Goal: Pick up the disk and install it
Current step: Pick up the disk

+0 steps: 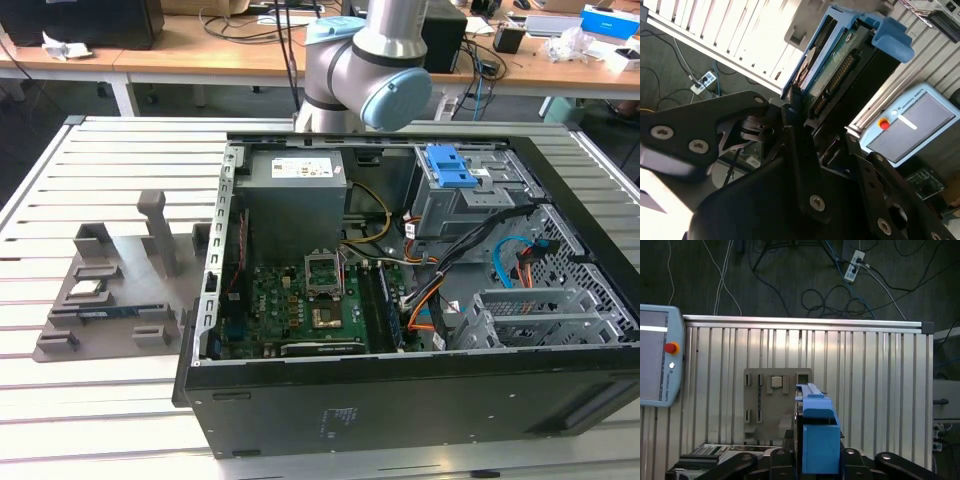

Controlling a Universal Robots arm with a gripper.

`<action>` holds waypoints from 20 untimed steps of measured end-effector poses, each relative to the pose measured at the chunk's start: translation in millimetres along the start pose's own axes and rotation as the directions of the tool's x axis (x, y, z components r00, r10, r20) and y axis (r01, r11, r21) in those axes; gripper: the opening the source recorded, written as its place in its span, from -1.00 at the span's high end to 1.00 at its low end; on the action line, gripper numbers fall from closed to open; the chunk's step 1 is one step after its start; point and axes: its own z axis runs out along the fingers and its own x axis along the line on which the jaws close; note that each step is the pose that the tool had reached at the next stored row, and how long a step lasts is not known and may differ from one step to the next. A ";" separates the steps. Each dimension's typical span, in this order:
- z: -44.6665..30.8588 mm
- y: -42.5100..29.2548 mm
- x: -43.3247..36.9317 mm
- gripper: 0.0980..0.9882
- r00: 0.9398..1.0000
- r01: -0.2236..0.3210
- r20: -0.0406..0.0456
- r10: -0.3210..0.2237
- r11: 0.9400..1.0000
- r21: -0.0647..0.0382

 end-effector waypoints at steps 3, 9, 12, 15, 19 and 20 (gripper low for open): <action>-10.9 0.5 0.1 0.40 1.000 0.000 0.000 0.000 1.000 0.000; -30.6 1.4 0.3 0.40 1.000 0.000 0.000 0.000 1.000 0.000; -36.3 1.6 0.3 0.40 1.000 0.000 0.000 0.000 1.000 0.000; -46.0 2.0 0.4 0.40 1.000 0.000 0.000 0.000 1.000 0.000; -52.7 2.3 0.5 0.40 1.000 0.000 0.000 0.000 1.000 0.000; -54.4 2.4 0.5 0.40 1.000 0.000 0.000 0.000 1.000 0.000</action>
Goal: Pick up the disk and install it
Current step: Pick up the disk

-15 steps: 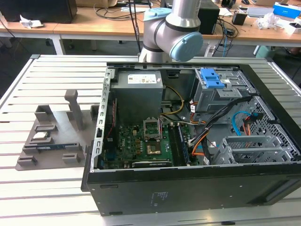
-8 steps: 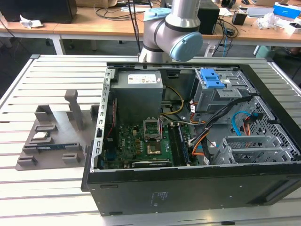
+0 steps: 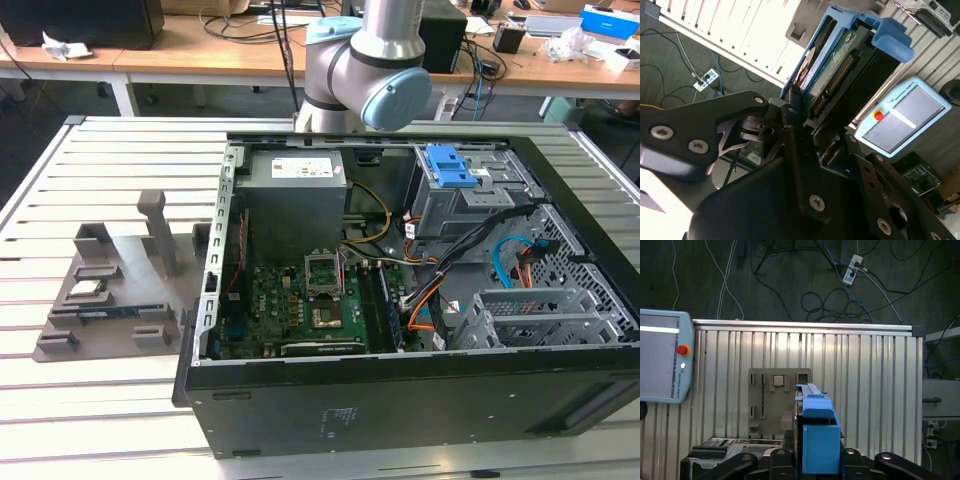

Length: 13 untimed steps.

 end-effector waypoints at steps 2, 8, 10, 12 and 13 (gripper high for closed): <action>-4.1 0.1 0.0 0.40 1.000 0.000 0.000 0.000 1.000 0.000; -15.7 0.6 0.2 0.40 1.000 0.000 0.000 0.000 1.000 0.000; -19.1 0.7 0.2 0.40 1.000 0.000 0.000 0.000 1.000 0.000; -23.3 0.9 0.2 0.40 1.000 0.000 0.000 0.000 1.000 0.000; -26.1 1.0 0.3 0.40 1.000 0.000 0.000 0.000 1.000 0.000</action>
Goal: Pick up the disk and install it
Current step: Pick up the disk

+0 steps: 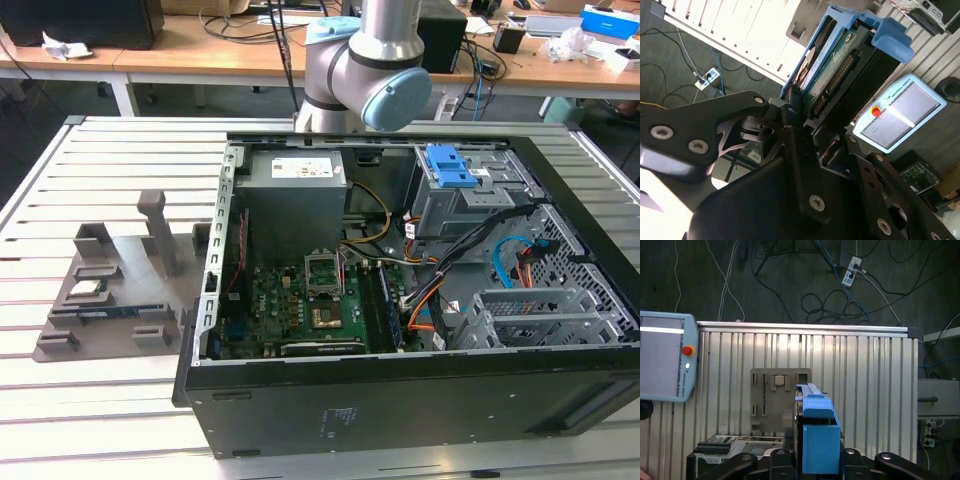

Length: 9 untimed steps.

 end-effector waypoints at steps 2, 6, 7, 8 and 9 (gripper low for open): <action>-0.5 -0.1 0.0 0.40 1.000 0.000 0.001 0.000 1.000 0.000; -0.5 0.0 0.0 0.40 1.000 0.000 0.001 0.000 1.000 0.000; -0.5 0.0 0.0 0.40 1.000 0.000 0.001 0.000 1.000 0.000; -0.5 -0.4 0.1 0.40 1.000 0.000 0.001 0.000 1.000 0.000; -0.6 -1.7 0.2 0.40 1.000 0.000 0.001 0.000 1.000 0.000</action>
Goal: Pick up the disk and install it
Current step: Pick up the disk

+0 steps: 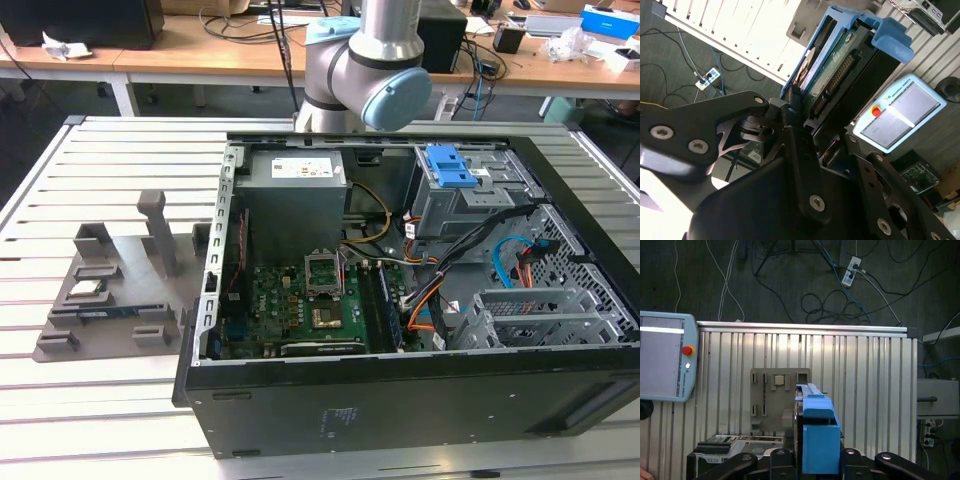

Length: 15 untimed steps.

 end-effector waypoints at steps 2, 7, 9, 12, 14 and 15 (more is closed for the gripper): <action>1.1 -6.4 0.1 0.40 1.000 0.000 0.000 0.000 1.000 -0.001; 12.3 -39.3 1.0 0.40 1.000 0.000 0.000 0.000 1.000 -0.002; 17.4 -53.8 1.4 0.40 1.000 0.000 0.000 0.000 1.000 -0.002; 26.0 -78.9 2.0 0.40 1.000 0.000 0.000 0.000 1.000 -0.002; 30.7 -92.6 2.5 0.40 1.000 0.000 0.000 0.000 1.000 -0.002; 33.3 -99.8 2.6 0.40 1.000 0.000 0.000 0.000 1.000 -0.002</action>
